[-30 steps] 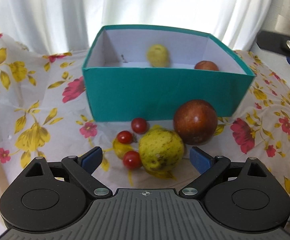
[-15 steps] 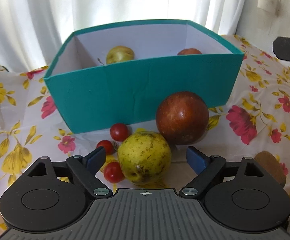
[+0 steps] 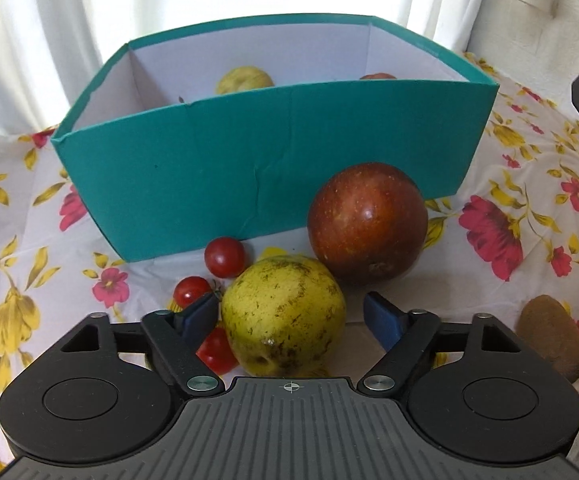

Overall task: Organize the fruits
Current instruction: 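Grasp the large spotted pear with the left tool while the right tool grasps a dark red apple, then carry the spotted pear and dark red apple over the teal box, then open the left tool to drop the spotted pear while the right tool releases the apple, then grasp a cherry tomato with the left tool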

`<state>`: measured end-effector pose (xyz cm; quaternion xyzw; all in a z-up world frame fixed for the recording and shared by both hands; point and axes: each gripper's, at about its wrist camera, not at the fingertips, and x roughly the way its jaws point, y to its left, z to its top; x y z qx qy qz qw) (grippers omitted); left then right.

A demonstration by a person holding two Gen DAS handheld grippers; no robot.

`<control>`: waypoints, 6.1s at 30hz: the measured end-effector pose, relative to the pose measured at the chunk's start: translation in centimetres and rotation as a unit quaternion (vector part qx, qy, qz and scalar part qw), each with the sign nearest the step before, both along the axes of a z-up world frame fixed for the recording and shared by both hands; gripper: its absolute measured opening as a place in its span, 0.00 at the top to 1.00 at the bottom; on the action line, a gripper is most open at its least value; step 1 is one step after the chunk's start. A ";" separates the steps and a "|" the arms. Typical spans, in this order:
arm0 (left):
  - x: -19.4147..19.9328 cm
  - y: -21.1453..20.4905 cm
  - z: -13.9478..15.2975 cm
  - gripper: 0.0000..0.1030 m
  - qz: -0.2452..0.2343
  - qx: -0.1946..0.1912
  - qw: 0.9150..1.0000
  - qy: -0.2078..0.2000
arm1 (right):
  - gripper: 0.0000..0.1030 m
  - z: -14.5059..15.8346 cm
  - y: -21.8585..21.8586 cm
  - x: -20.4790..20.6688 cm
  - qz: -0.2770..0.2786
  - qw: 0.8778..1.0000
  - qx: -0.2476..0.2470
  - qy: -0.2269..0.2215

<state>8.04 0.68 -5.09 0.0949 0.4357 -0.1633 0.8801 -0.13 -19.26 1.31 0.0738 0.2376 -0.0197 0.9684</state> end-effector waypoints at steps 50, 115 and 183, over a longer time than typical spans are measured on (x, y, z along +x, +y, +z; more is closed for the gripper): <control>-4.6 7.2 6.0 0.34 0.071 -0.073 0.995 0.001 | 0.10 -7.0 8.6 7.1 0.101 0.985 -0.050 0.128; 12.9 1.0 4.9 0.34 0.091 -0.027 0.995 -0.002 | 0.29 3.2 0.9 4.0 0.004 1.000 -0.002 0.007; -2.6 6.3 3.8 0.06 0.096 -0.026 0.995 0.009 | 0.29 -2.6 4.4 15.7 0.037 0.988 -0.047 0.142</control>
